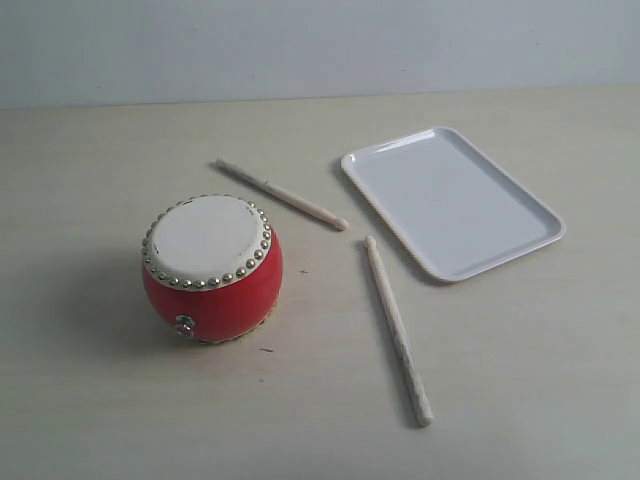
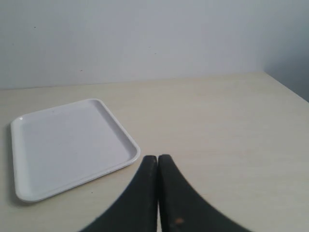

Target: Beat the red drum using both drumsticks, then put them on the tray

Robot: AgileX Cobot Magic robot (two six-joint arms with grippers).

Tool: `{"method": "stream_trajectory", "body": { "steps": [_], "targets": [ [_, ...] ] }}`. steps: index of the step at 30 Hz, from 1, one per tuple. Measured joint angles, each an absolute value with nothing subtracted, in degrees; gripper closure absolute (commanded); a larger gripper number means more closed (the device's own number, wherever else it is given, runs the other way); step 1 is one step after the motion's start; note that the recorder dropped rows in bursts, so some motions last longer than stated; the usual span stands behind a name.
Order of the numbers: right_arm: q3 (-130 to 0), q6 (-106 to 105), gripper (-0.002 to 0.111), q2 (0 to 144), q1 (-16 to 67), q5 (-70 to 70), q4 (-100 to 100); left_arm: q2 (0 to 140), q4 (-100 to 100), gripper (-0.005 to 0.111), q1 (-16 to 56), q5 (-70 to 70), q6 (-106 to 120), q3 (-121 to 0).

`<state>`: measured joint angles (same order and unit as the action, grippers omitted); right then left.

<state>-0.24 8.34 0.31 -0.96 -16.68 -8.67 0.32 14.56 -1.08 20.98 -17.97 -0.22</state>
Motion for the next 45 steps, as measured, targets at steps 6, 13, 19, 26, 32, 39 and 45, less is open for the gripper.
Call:
{"method": "stream_trajectory", "body": {
  "steps": [6,13,19,26,32,39,45],
  "targets": [
    [-0.2,8.3,0.108,0.3,-1.0,-16.7,-8.7,0.3,14.6,0.107,-1.1,21.0,-18.0,-0.2],
    [-0.2,8.3,0.108,0.3,-1.0,-16.7,-8.7,0.3,14.6,0.107,-1.1,21.0,-18.0,-0.2],
    [-0.2,8.3,0.108,0.3,-1.0,-16.7,-8.7,0.3,15.2,0.107,-1.1,21.0,-18.0,-0.2],
    [-0.2,8.3,0.108,0.3,-1.0,-16.7,-8.7,0.3,18.9,0.107,-1.1,16.8,-18.0,-0.1],
    [-0.2,8.3,0.108,0.3,-1.0,-16.7,-8.7,0.3,10.3,0.107,-1.1,3.8,-25.0,-0.1],
    [-0.2,8.3,0.108,0.3,-1.0,-16.7,-8.7,0.3,8.7,0.107,-1.1,-9.1,-27.0,-0.1],
    [-0.2,8.3,0.108,0.3,-1.0,-16.7,-8.7,0.3,9.0,0.107,-1.1,-23.6,-31.0,-0.1]
  ]
}}
